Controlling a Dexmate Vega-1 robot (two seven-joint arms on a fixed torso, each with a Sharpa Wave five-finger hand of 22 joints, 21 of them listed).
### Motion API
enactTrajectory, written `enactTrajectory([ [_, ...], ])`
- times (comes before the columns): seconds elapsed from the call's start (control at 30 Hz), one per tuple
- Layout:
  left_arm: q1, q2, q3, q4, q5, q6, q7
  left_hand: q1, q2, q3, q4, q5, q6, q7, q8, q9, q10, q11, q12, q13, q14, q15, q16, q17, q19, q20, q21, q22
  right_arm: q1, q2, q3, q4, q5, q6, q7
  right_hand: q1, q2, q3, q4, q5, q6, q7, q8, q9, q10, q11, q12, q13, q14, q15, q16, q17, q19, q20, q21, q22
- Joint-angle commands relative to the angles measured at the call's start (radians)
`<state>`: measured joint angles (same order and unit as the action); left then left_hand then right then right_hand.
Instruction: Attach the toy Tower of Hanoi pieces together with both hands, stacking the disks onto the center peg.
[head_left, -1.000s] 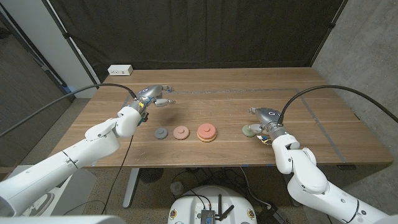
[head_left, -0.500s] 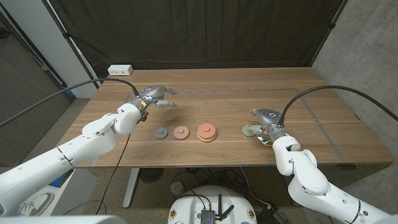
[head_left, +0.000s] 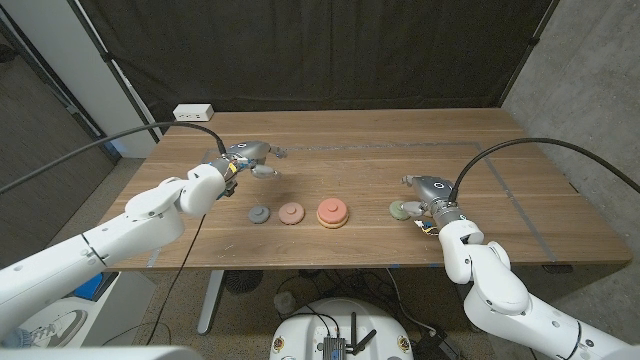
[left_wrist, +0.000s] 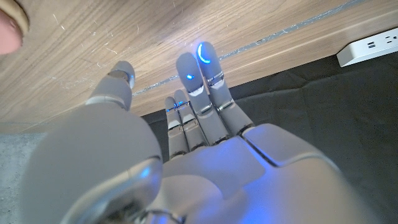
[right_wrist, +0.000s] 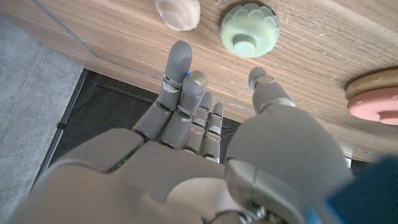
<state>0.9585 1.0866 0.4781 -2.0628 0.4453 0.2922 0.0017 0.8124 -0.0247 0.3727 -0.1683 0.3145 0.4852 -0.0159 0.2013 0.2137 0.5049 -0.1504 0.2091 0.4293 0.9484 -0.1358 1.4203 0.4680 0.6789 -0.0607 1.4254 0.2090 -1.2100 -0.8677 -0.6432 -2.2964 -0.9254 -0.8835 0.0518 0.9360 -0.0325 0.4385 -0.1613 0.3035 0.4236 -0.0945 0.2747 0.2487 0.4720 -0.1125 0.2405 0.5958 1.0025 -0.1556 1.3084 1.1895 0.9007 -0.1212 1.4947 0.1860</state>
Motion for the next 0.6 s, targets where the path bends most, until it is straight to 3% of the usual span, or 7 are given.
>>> enactTrajectory([
  [0.03,0.034,0.036,-0.03,-0.036,-0.013,-0.021,-0.036,0.004,-0.005,-0.002,0.001,0.006,-0.007,0.003,0.001,0.002,0.0,0.004,-0.003,0.003,-0.004,-0.083,0.005,0.001,-0.003,-0.145,0.009,0.001,0.016,-0.01,-0.016,0.0,0.022,-0.01,-0.012,0.0,0.011,0.004,0.002,0.008,0.01,0.002,0.003,0.005,0.007,-0.001,-0.003,0.004,-0.004,-0.064,-0.004,0.002,-0.003,-0.095,-0.004,-0.001],
  [0.6,0.073,0.074,-0.055,-0.067,-0.016,-0.038,-0.065,0.001,-0.003,-0.003,0.004,0.007,-0.008,0.005,0.002,0.002,0.003,0.005,-0.001,0.006,-0.003,-0.083,0.006,-0.002,-0.005,-0.144,0.012,-0.001,0.047,-0.018,-0.038,0.008,0.041,-0.014,-0.012,-0.003,0.013,0.004,0.002,0.011,0.013,0.002,0.002,0.006,0.008,-0.002,-0.006,0.007,-0.002,-0.064,-0.006,0.006,-0.004,-0.095,-0.004,-0.001],
])
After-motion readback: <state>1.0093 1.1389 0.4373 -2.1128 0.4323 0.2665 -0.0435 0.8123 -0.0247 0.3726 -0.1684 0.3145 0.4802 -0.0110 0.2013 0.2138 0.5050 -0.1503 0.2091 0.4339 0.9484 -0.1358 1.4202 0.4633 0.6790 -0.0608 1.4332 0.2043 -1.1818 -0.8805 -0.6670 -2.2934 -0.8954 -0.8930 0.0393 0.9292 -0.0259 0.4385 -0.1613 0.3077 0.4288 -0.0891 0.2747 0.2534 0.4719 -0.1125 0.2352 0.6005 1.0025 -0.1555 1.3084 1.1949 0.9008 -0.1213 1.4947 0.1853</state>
